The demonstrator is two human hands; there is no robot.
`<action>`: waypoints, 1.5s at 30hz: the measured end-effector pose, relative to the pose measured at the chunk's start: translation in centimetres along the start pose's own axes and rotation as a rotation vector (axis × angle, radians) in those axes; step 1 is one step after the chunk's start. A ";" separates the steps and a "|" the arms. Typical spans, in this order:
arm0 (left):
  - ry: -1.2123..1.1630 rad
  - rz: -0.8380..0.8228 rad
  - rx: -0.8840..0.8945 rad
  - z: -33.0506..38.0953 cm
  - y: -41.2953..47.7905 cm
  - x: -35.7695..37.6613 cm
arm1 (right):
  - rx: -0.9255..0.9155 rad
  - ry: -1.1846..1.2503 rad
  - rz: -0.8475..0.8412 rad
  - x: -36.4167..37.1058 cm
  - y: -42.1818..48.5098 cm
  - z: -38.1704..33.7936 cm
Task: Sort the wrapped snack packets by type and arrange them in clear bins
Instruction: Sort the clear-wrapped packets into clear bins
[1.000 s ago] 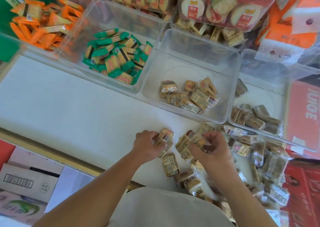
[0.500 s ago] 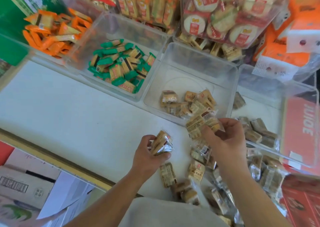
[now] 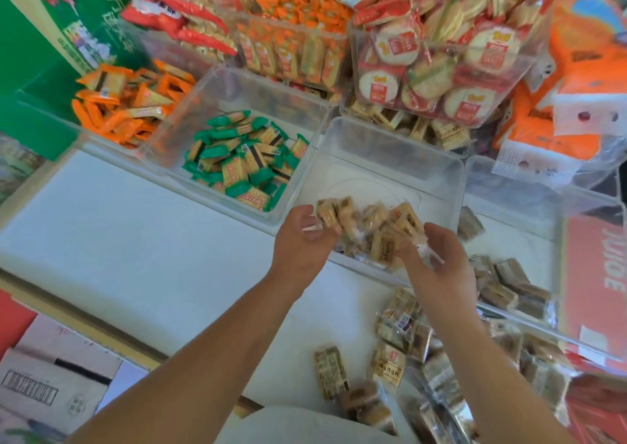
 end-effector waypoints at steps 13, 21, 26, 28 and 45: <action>0.593 -0.370 -0.132 -19.4 -10.8 0.1 | 0.208 -0.147 -0.341 1.4 -10.5 12.5; 0.777 -0.346 -0.008 -20.4 -11.2 2.4 | 0.291 -0.228 -0.306 -1.3 -13.4 15.5; 0.607 -0.166 -0.074 -19.6 -11.6 0.8 | 0.362 -0.185 -0.286 -3.2 -14.5 17.1; 0.522 -0.078 -0.045 -18.1 -12.4 0.2 | 0.368 -0.113 -0.286 -3.4 -14.8 17.2; 0.637 -0.356 0.118 -21.6 -24.9 6.3 | 0.524 0.401 -0.386 -7.3 -15.2 21.2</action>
Point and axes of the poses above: each hand's wrist, its own y-axis towards the middle knuckle, its own x-axis out of the palm, z = x × y, the point moved 8 cm from there along y, towards the middle knuckle, and after that the axes turned 2 degrees about z, right-handed, at the moved point
